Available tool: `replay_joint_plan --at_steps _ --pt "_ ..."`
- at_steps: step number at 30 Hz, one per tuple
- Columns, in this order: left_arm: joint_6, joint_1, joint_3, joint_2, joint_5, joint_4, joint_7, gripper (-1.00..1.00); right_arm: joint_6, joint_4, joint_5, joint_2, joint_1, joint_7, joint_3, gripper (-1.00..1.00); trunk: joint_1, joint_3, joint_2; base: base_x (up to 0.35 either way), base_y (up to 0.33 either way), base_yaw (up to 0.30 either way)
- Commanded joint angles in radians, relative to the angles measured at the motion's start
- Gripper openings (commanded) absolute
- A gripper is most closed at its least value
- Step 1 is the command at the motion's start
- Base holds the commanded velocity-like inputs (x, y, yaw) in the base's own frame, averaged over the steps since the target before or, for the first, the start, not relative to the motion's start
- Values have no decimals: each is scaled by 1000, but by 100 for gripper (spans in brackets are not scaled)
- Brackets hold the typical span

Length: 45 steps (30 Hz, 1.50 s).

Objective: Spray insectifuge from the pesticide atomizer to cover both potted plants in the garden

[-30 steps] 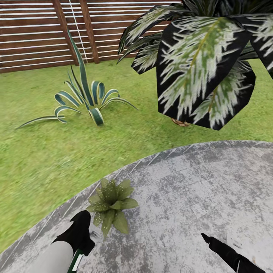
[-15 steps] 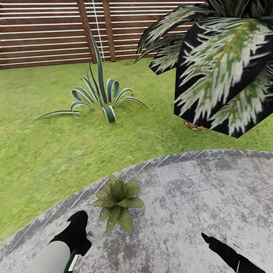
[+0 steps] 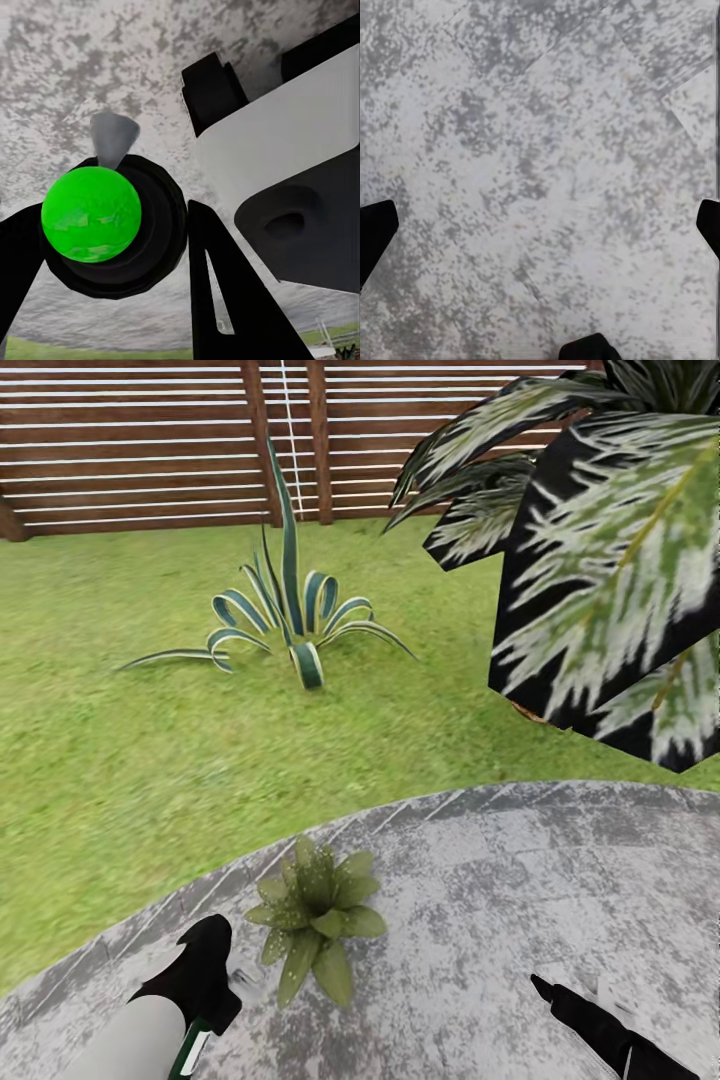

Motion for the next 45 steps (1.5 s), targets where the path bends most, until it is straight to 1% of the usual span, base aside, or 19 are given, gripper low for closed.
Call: replay_joint_plan --at_steps 1,14,22,29,32,38,45 --pt "3 0 7 -2 -12 -2 -10 -100 5 -2 3 1 -2 6 -5 100 0 -1 0 113 -263 20" --pt "3 0 9 -3 -11 -3 -9 -100 5 -2 3 1 -2 6 -5 100 0 -1 0 37 -250 217" --pt "3 0 7 -7 -10 -4 -9 -100 5 -2 3 1 -2 6 -5 100 0 -1 0 202 -153 241" --pt "3 0 5 -10 -10 -4 -9 -100 5 -2 3 1 -2 6 -5 100 0 -1 0 35 -24 236" --pt "3 0 5 -10 -10 -4 -9 -100 5 0 3 1 -2 6 -5 100 0 -1 0 55 -85 70" --pt "3 0 5 -10 -10 -4 -9 -100 5 2 3 1 -2 7 -5 100 0 -1 0 162 -246 7" --pt "3 0 5 -10 -10 -3 -9 -100 5 2 3 1 -2 9 -5 100 0 -1 0 23 -216 0"
